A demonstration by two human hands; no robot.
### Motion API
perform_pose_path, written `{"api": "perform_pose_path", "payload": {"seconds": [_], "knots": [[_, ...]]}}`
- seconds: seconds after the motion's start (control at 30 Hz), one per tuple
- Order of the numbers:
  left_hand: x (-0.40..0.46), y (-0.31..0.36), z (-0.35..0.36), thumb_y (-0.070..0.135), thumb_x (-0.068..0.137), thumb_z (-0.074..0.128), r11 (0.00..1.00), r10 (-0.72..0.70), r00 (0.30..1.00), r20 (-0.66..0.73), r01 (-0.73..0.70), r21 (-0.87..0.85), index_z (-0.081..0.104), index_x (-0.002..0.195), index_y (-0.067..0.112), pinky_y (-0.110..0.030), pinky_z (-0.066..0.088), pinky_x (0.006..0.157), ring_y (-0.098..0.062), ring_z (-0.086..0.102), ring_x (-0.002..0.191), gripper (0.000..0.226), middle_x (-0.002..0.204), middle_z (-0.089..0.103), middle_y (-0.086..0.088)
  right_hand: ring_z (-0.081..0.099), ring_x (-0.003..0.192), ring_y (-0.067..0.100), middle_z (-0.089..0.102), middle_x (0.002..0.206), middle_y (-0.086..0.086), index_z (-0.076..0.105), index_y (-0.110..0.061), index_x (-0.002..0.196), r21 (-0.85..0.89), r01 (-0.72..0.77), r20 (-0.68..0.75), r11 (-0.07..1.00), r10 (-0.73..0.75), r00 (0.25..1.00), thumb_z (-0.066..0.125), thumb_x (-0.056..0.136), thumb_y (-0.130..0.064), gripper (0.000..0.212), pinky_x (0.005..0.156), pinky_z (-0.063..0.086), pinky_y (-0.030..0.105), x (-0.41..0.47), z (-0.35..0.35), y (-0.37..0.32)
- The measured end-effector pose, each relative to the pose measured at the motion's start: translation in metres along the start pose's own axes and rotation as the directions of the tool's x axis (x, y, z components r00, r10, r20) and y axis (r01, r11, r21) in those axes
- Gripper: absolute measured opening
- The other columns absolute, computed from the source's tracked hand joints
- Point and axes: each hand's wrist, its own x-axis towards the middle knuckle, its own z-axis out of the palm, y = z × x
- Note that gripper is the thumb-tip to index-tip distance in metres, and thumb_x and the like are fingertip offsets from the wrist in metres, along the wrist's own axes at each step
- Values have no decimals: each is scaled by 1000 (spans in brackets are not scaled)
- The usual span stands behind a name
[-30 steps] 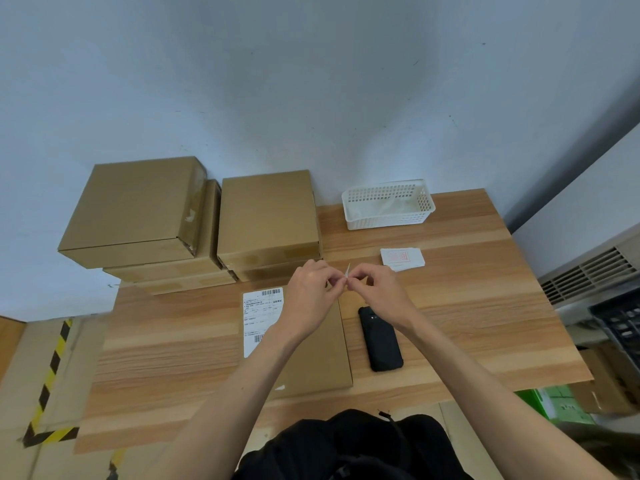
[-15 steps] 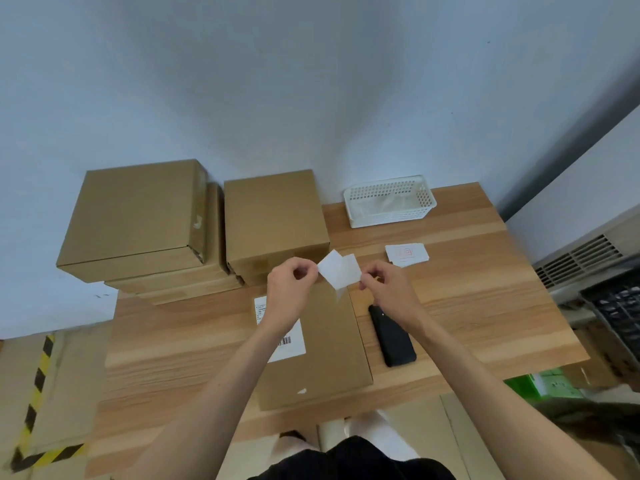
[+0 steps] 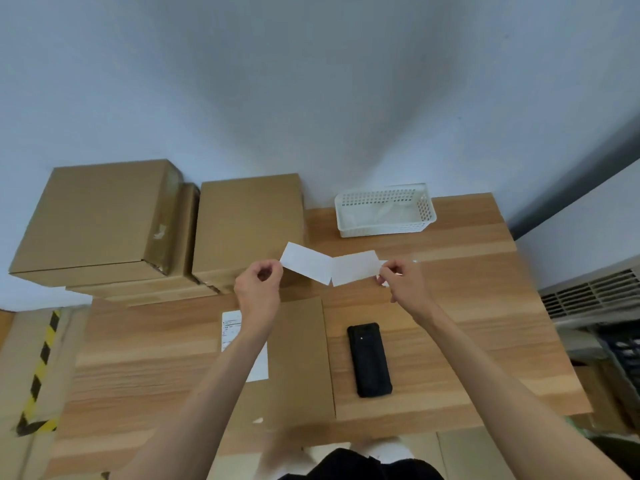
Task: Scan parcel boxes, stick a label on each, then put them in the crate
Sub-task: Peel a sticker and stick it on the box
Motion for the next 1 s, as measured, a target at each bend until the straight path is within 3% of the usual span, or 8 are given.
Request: {"api": "perform_pose_path", "payload": {"seconds": [0.1,0.23,0.33,0.5,0.57,0.67,0.83,1.0], "knots": [[1,2,22,22,94,66,1000,-17,998,-65,18,17,71,81,26,-22,48,75,-11,62,82,14,89,72,3,57,72,11,69,86,0,67,-13,87,-66,11,-8,998,-11,1000,57,96,-16,14,65,51,39,34,-19,4],[-3,2,47,21,94,65,993,1,999,-50,5,117,71,82,24,-20,46,67,-9,58,73,14,81,69,4,62,82,19,68,86,-3,62,-20,83,-174,92,48,980,-85,995,56,97,-19,15,75,55,46,92,-39,3],[-4,-2,62,23,94,64,981,35,999,-21,-30,192,69,79,30,-22,43,62,-7,52,63,17,70,61,9,64,90,19,69,90,-3,63,-19,86,-250,161,69,955,-148,987,55,96,-18,13,83,52,43,133,-47,1],[-4,-2,86,26,94,63,844,216,970,116,-245,477,70,85,29,-19,41,71,-4,56,82,12,82,63,13,63,89,14,72,99,0,70,-15,91,-217,164,69,962,-152,986,56,97,-16,15,78,46,34,194,-52,-4],[-4,-3,96,26,95,63,814,234,961,145,-275,512,70,86,26,-14,38,71,-2,54,85,12,85,63,14,63,92,13,73,100,-3,73,-14,91,-201,122,40,972,-116,992,59,95,-16,15,77,52,39,212,-52,-2],[-1,-10,106,24,94,66,792,237,961,143,-276,544,71,84,24,-11,36,69,-2,54,84,11,84,62,14,64,82,16,75,97,-5,72,-22,84,-227,64,2,972,-65,998,64,91,-14,14,75,54,41,230,-50,4],[2,-16,112,24,93,66,772,242,958,151,-285,568,70,83,23,-11,38,69,-3,54,80,11,81,61,14,65,81,17,72,90,-4,72,-14,91,-297,24,-44,954,-39,998,68,93,-27,14,72,44,29,237,-47,8],[6,-16,119,22,92,68,770,278,952,132,-303,561,70,82,23,-13,35,65,-3,52,76,11,79,59,14,63,106,16,71,113,-2,71,-13,115,-330,85,-71,940,-115,991,60,99,-31,27,93,47,34,218,-46,13]]}}
